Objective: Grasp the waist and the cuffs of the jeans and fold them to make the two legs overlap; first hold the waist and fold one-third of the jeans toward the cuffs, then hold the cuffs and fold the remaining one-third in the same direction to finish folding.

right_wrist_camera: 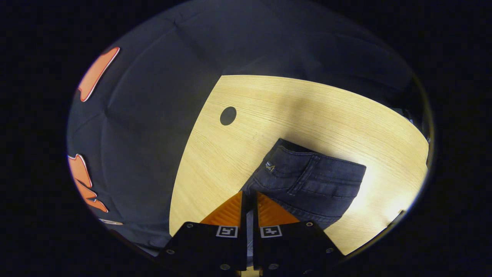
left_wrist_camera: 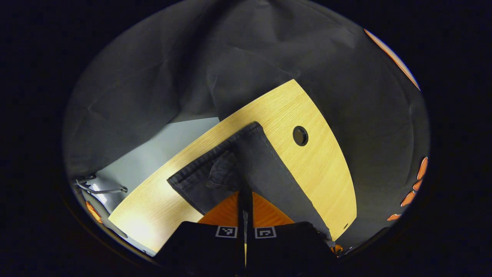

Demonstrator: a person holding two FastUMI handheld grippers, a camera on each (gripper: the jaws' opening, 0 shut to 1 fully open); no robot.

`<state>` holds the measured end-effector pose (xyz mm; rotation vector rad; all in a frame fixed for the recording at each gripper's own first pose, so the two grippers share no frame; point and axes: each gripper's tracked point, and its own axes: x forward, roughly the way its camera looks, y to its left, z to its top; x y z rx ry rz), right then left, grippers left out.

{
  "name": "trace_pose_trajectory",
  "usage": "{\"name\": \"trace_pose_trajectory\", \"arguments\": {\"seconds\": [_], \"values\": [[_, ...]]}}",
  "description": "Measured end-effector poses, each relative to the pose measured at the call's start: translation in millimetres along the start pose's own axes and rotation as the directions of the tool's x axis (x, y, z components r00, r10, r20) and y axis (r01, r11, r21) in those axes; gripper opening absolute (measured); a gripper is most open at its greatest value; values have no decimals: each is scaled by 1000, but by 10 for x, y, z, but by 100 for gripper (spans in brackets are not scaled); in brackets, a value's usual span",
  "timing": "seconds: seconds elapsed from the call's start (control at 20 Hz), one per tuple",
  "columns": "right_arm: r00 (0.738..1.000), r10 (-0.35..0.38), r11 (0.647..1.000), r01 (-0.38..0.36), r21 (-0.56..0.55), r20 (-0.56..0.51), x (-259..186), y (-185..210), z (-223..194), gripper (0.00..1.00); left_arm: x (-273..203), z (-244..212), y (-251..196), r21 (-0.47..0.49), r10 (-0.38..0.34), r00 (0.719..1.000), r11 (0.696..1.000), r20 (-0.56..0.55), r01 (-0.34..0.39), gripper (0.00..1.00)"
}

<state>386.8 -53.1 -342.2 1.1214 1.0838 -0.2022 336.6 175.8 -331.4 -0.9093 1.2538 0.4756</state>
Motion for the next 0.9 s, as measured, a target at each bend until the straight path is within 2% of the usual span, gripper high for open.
{"name": "trace_pose_trajectory", "arguments": {"seconds": [0.25, 0.3, 0.35, 0.4, 0.45, 0.5, 0.55, 0.6, 0.65, 0.7, 0.75, 0.8, 0.85, 0.9], "values": [[999, -8, 998, 10, 61, -47, 45, -20, -15, 7, 27, 47, -15, 32, 39, 999, 999, 3, -39, 4], [999, 1, 998, 3, 69, -50, 28, -2, 0, 7, 39, 116, 13, 55, 55, 998, 997, 17, -56, 17], [999, 24, 997, -21, 71, -35, -3, 39, 58, 8, 26, 163, 32, 76, 59, 998, 995, 37, -62, 18], [999, 33, 997, -31, 64, -17, -12, 52, 100, 11, -16, 210, 18, 94, 49, 997, 994, 56, -54, 36], [999, 40, 998, -40, 56, -2, -104, 42, 119, 10, -49, 210, -25, 108, 30, 998, 994, 58, -36, 44], [999, 36, 998, -36, 43, -1, -156, 5, 120, 27, -101, 206, -55, 124, 13, 998, 992, 59, -20, 55], [1000, 24, 999, -25, 28, 2, -291, -80, 114, 43, -177, 222, -89, 148, -8, 998, 989, 65, -2, 63], [1000, 10, 1000, -10, 4, 5, -357, -160, 116, 49, -188, 249, -119, 163, -20, 996, 987, 84, 6, 78], [1000, -16, 1000, 16, -16, 14, -388, -274, 137, 63, -234, 258, -119, 173, -19, 996, 985, 91, 3, 81], [999, -39, 999, 40, -35, 22, -424, -370, 147, 59, -282, 272, -101, 189, -7, 995, 982, 100, -12, 87], [997, -65, 996, 66, -52, 29, -415, -457, 132, 80, -303, 292, -79, 205, 0, 993, 978, 117, -24, 89], [996, -86, 994, 87, -72, 29, -433, -542, 117, 72, -330, 272, -94, 226, 1, 994, 974, 113, -26, 92], [993, -111, 990, 113, -90, 31, -453, -626, 96, 87, -370, 268, -108, 256, 2, 992, 966, 123, -33, 92], [991, -135, 985, 137, -105, 25, -447, -727, 67, 89, -423, 270, -105, 306, 11, 991, 950, 136, -52, 97]]}}
